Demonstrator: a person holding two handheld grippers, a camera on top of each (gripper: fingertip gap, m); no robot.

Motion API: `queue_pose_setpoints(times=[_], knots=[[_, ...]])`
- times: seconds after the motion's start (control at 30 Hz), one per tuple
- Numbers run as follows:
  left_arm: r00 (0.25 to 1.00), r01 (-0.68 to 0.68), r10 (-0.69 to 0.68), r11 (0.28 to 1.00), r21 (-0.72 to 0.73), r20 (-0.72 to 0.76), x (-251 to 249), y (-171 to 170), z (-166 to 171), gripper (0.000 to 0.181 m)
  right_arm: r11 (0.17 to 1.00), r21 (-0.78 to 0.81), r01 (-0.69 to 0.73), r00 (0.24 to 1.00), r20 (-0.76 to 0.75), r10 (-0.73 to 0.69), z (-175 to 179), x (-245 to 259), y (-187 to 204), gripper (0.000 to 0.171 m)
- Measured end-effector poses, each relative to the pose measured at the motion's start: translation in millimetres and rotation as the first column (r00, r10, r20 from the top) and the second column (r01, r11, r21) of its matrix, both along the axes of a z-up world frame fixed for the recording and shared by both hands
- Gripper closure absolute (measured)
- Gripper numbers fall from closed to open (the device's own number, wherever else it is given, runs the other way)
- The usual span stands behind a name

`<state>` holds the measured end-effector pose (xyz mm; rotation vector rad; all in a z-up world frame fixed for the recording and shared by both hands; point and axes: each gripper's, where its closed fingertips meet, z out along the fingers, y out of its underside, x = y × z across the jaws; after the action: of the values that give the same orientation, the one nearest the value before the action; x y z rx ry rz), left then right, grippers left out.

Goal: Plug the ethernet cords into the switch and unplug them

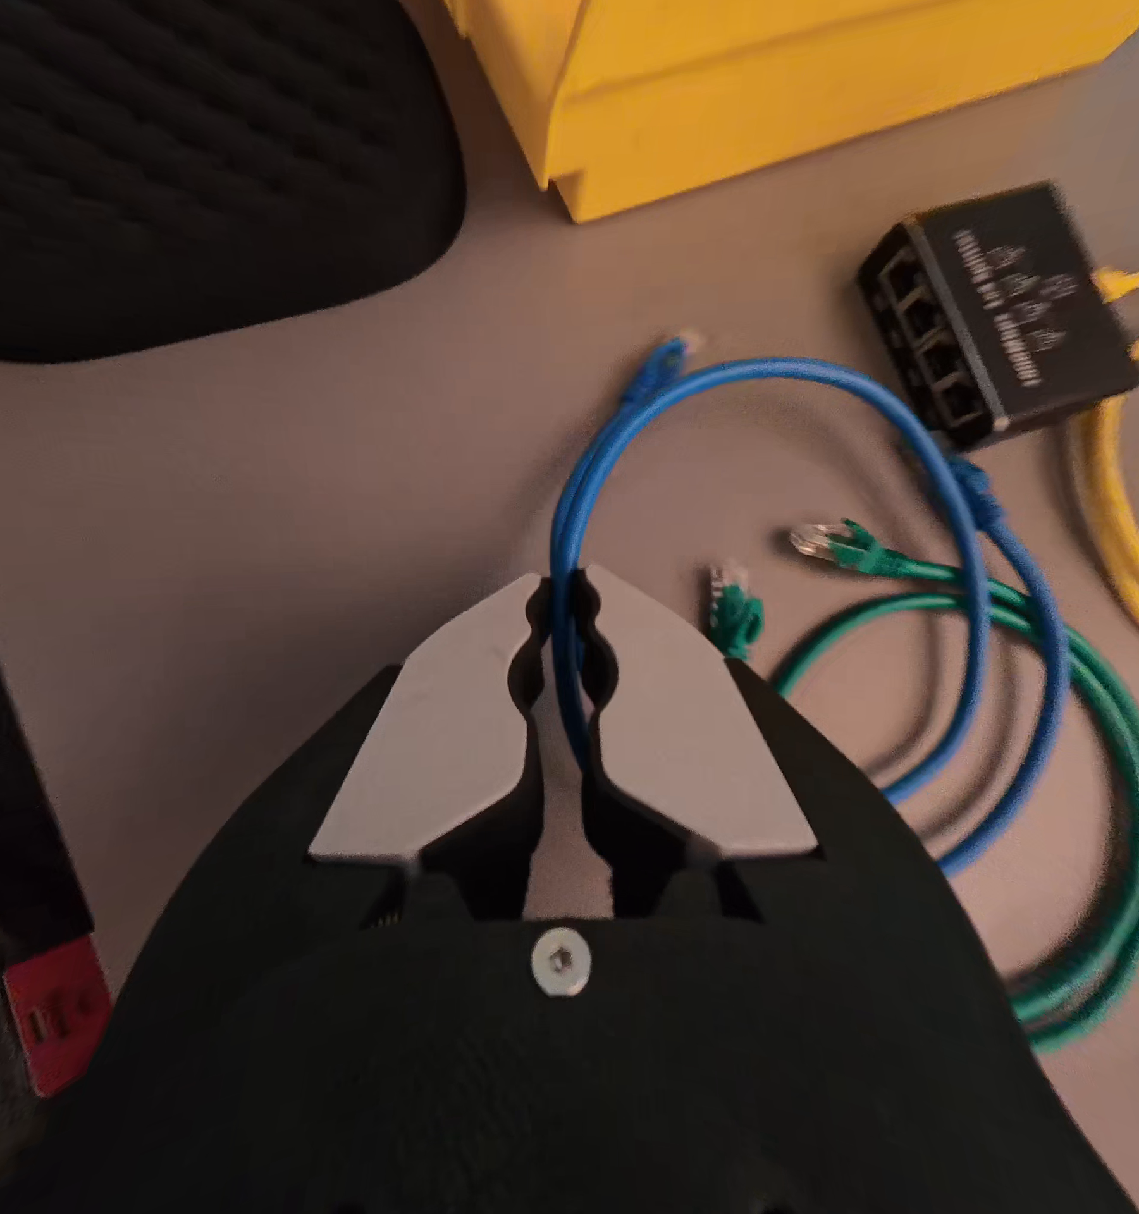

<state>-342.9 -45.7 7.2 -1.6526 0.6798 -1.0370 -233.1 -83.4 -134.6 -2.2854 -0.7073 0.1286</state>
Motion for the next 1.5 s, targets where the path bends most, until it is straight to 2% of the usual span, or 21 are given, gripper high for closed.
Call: queue_pose_setpoints(times=[0.07, 0.17, 0.27, 0.4, 0.5, 0.63, 0.7, 0.73, 0.8, 0.9, 0.93, 1.0, 1.07, 1.13, 1.17, 1.23, 1.3, 1.37, 1.4, 1.43, 1.5], knots=[[0.997, 0.073, -0.071, 0.994, -0.084, 0.034, 10, -9, -20, 0.111, 0.993, 0.107, -0.055, 0.998, -0.018, 0.057, 20, 6, -17, 0.164], [0.971, 0.239, -0.233, 0.952, -0.191, 0.057, 36, -33, -51, 0.113, 0.979, 0.197, -0.057, 0.996, -0.05, 0.068, 38, 21, -44, 0.164], [0.912, 0.411, -0.398, 0.886, -0.216, 0.103, 61, -55, -63, 0.116, 0.972, 0.22, -0.083, 0.964, -0.228, 0.134, 55, 24, -71, 0.164], [0.803, 0.593, -0.549, 0.771, -0.232, 0.231, 87, -76, -58, 0.115, 0.945, 0.298, -0.139, 0.893, -0.375, 0.25, 86, 28, -102, 0.164], [0.686, 0.724, -0.645, 0.648, -0.234, 0.336, 98, -95, -49, 0.117, 0.923, 0.339, -0.181, 0.844, -0.428, 0.323, 102, 29, -121, 0.164], [0.578, 0.812, -0.681, 0.533, -0.237, 0.45, 108, -108, -35, 0.12, 0.903, 0.361, -0.232, 0.81, -0.442, 0.385, 107, 29, -138, 0.164], [0.542, 0.836, -0.681, 0.499, -0.228, 0.493, 112, -110, -27, 0.126, 0.9, 0.365, -0.238, 0.81, -0.436, 0.391, 106, 31, -141, 0.164], [0.551, 0.831, -0.678, 0.502, -0.24, 0.486, 116, -109, -28, 0.132, 0.899, 0.367, -0.239, 0.809, -0.438, 0.393, 106, 32, -142, 0.164], [0.554, 0.83, -0.697, 0.499, -0.248, 0.454, 122, -111, -31, 0.158, 0.899, 0.371, -0.234, 0.807, -0.442, 0.392, 105, 35, -143, 0.164], [0.516, 0.856, -0.731, 0.467, -0.224, 0.447, 125, -118, -25, 0.167, 0.91, 0.369, -0.192, 0.827, -0.439, 0.352, 100, 49, -137, 0.164], [0.52, 0.852, -0.727, 0.475, -0.218, 0.449, 127, -117, -21, 0.168, 0.917, 0.37, -0.151, 0.845, -0.433, 0.314, 98, 59, -131, 0.164], [0.553, 0.83, -0.698, 0.507, -0.231, 0.455, 134, -109, -14, 0.169, 0.916, 0.4, 0.018, 0.883, -0.436, 0.173, 104, 91, -115, 0.158], [0.587, 0.807, -0.669, 0.531, -0.259, 0.456, 141, -99, -8, 0.169, 0.858, 0.492, 0.145, 0.891, -0.443, 0.103, 132, 108, -116, 0.156], [0.628, 0.775, -0.645, 0.572, -0.269, 0.436, 149, -92, -3, 0.169, 0.79, 0.599, 0.129, 0.895, -0.413, 0.168, 161, 91, -132, 0.15], [0.634, 0.768, -0.633, 0.583, -0.265, 0.444, 152, -90, 2, 0.169, 0.769, 0.633, 0.086, 0.882, -0.408, 0.237, 170, 69, -142, 0.149], [0.629, 0.767, -0.615, 0.591, -0.251, 0.475, 158, -90, 14, 0.169, 0.77, 0.638, -0.005, 0.799, -0.46, 0.387, 169, 18, -157, 0.149], [0.625, 0.767, -0.616, 0.599, -0.23, 0.479, 164, -96, 23, 0.169, 0.854, 0.52, -0.004, 0.75, -0.563, 0.346, 138, -11, -143, 0.145], [0.612, 0.774, -0.629, 0.6, -0.2, 0.48, 168, -106, 32, 0.169, 0.906, 0.416, 0.073, 0.739, -0.632, 0.231, 106, -11, -114, 0.133], [0.606, 0.778, -0.637, 0.6, -0.186, 0.477, 169, -111, 36, 0.169, 0.911, 0.387, 0.141, 0.709, -0.682, 0.18, 102, -3, -100, 0.133], [0.603, 0.777, -0.641, 0.606, -0.17, 0.475, 169, -114, 39, 0.169, 0.9, 0.39, 0.193, 0.647, -0.74, 0.182, 108, 5, -93, 0.134], [0.592, 0.781, -0.656, 0.61, -0.134, 0.468, 167, -120, 44, 0.169, 0.838, 0.474, 0.27, 0.532, -0.799, 0.28, 140, 19, -93, 0.138]])
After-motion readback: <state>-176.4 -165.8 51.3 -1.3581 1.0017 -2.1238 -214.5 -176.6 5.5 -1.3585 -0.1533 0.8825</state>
